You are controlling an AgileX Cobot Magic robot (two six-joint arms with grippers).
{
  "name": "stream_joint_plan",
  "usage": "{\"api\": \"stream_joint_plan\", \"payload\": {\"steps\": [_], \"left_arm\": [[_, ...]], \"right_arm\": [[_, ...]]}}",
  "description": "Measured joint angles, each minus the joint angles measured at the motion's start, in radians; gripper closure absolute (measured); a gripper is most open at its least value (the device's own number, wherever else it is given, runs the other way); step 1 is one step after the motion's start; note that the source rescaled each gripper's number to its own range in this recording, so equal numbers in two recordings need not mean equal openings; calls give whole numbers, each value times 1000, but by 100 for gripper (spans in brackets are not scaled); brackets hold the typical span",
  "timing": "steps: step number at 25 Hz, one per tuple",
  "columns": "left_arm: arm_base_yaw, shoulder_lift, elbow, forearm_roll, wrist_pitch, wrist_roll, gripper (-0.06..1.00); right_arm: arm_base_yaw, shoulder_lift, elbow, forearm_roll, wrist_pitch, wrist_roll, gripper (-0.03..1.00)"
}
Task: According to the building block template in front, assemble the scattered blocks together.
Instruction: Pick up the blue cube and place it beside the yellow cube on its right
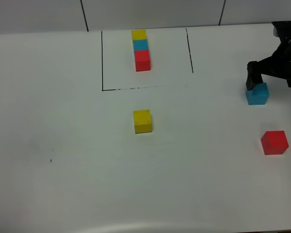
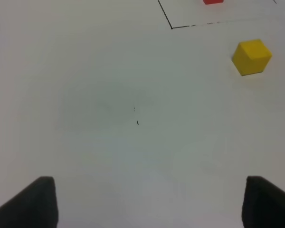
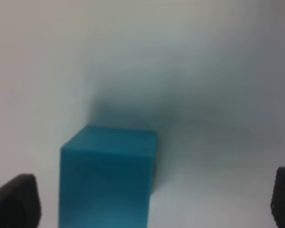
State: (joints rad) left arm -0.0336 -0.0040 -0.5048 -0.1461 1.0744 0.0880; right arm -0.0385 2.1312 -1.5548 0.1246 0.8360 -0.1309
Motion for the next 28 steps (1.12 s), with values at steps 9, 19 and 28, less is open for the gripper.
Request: {"api": "stream_joint_plan", "payload": {"steps": [9, 19, 28], "left_arm": [[0, 0, 0, 0, 0, 0, 28], [0, 0, 0, 0, 0, 0, 28], [0, 0, 0, 0, 0, 0, 28]], "right_arm": [[-1, 61, 0, 51, -50, -4, 4], [10, 78, -1, 52, -55, -8, 28], [42, 78, -1, 28, -33, -8, 32]]}}
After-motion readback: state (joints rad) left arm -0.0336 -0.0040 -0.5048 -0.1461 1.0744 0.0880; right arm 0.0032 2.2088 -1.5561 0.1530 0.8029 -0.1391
